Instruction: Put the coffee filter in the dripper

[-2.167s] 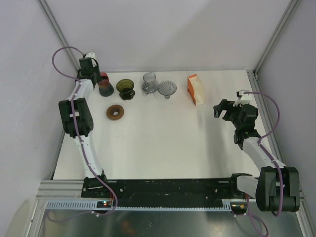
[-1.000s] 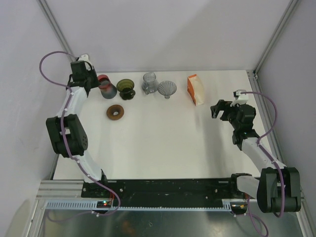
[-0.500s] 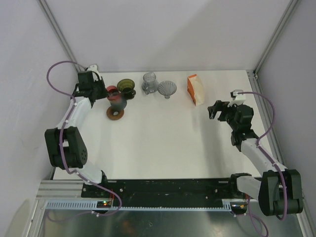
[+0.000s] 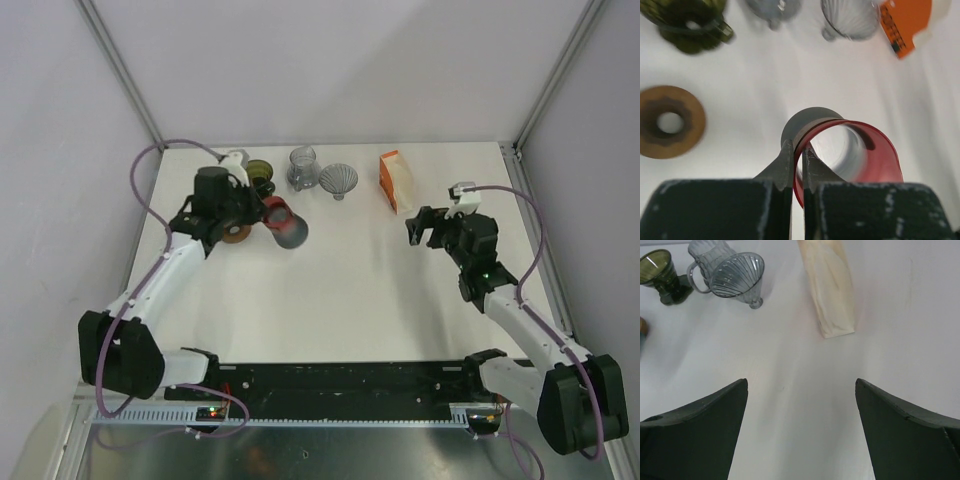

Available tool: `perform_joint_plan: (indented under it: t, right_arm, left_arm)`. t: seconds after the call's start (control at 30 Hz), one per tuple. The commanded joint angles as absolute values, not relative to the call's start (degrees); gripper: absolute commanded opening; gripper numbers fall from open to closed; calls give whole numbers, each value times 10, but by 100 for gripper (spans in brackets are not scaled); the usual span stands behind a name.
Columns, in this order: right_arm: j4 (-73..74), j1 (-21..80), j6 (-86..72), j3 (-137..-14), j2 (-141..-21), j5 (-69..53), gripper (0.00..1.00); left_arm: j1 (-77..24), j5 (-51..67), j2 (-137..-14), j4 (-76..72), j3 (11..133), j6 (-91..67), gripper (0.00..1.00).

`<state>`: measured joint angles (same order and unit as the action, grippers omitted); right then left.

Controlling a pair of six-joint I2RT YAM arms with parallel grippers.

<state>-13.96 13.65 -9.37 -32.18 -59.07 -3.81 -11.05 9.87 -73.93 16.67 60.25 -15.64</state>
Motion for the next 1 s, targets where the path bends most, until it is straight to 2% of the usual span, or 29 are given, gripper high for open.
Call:
perform_joint_plan:
  t: [0.0,0.2,0.57,0.97]
  right_arm:
    - [-99,177,-94,-370,-573,11,93]
    - [-111,232,-108,-376,-576,29,92]
    - [-133,301,-88,-388,-611,46,93]
    - [-144,312,-70,-388,-626,49,93]
  left_arm:
    - [-146,109,-738,182,589,-218,0]
    - [-203,94,-766,191,576,-284,0]
    - [-279,-85,-814,239,623,-336,0]
    - [-289,-142,-845,240,617,-337,0]
